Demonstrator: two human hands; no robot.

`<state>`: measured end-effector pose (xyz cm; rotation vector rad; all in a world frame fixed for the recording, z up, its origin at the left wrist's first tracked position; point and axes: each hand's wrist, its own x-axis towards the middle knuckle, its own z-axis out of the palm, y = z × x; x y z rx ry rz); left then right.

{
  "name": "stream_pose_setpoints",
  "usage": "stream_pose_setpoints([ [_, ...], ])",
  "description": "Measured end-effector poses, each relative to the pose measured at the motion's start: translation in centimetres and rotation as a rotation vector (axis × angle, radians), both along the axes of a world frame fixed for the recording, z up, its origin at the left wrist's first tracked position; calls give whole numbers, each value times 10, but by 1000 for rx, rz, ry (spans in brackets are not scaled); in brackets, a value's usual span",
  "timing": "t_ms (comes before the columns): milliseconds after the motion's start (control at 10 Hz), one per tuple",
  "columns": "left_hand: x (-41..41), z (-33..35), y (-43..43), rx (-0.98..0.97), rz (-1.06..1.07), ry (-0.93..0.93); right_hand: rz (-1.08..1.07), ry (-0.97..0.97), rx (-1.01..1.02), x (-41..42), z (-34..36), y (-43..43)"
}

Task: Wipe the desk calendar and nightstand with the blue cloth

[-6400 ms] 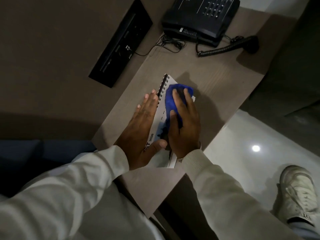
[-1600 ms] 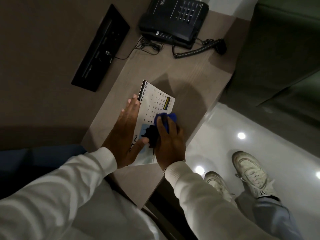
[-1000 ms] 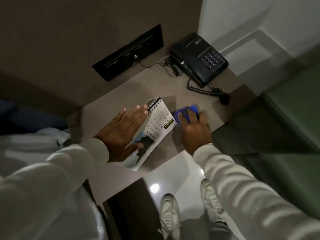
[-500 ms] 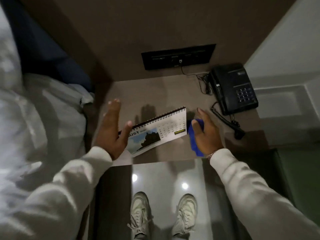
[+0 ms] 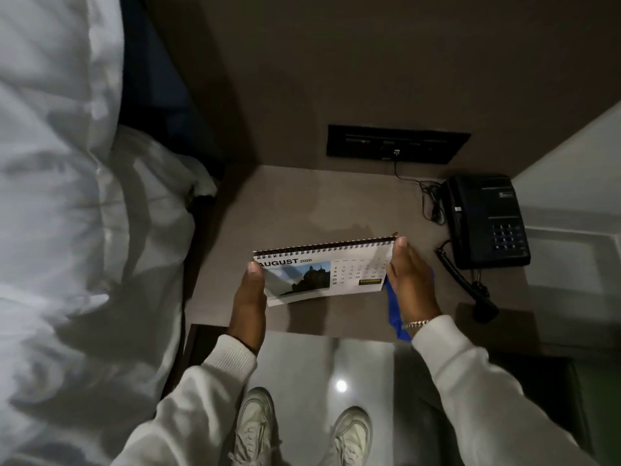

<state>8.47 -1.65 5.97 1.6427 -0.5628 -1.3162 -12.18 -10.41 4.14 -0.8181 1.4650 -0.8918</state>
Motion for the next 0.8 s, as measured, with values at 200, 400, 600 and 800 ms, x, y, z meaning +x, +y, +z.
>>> stream_pose_setpoints([
  [200, 50, 1, -82, -62, -2, -9, 18, -58, -57, 30, 3, -48],
  [400, 89, -12, -153, -74, -14, -16, 54, -36, -139, 68, 5, -120],
  [600, 105, -24, -184, -94, -117, -62, -35, -13, -77, 79, -12, -151],
  [800, 113, 2, -197, -84, -104, -125, -74, 106, -171, 74, 32, -137],
])
